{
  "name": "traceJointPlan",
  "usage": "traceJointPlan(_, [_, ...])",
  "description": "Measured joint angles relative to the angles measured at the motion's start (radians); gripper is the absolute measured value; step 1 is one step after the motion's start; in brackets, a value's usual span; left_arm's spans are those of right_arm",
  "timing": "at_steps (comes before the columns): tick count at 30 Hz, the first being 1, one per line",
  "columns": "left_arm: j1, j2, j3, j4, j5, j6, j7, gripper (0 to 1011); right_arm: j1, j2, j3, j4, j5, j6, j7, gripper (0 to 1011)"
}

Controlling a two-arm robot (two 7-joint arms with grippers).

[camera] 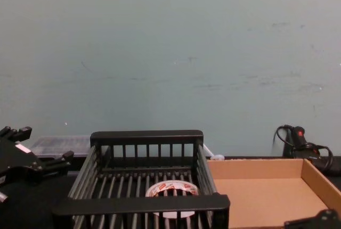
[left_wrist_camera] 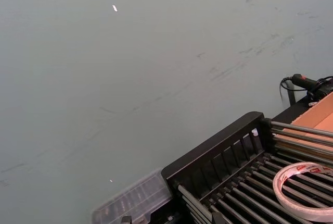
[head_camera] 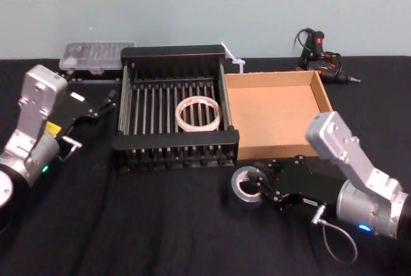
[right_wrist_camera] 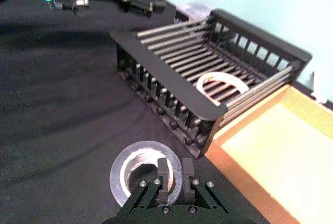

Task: Pick up the white tape and place it into the black box , Pick up the silver tape and place it into the brown box.

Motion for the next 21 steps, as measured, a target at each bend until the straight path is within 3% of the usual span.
traceJointPlan(11, [0.000, 0.000, 0.000, 0.000, 0.000, 0.000, 0.000, 1001, -0.046, 0.003, 0.071, -0.012, 0.103, -0.103, -0.016, 170])
traceJointPlan(21, [0.000, 0.000, 0.000, 0.000, 0.000, 0.000, 0.000, 1001, -0.055, -0.027, 0.106, 0.014, 0.142, -0.124, -0.075, 170])
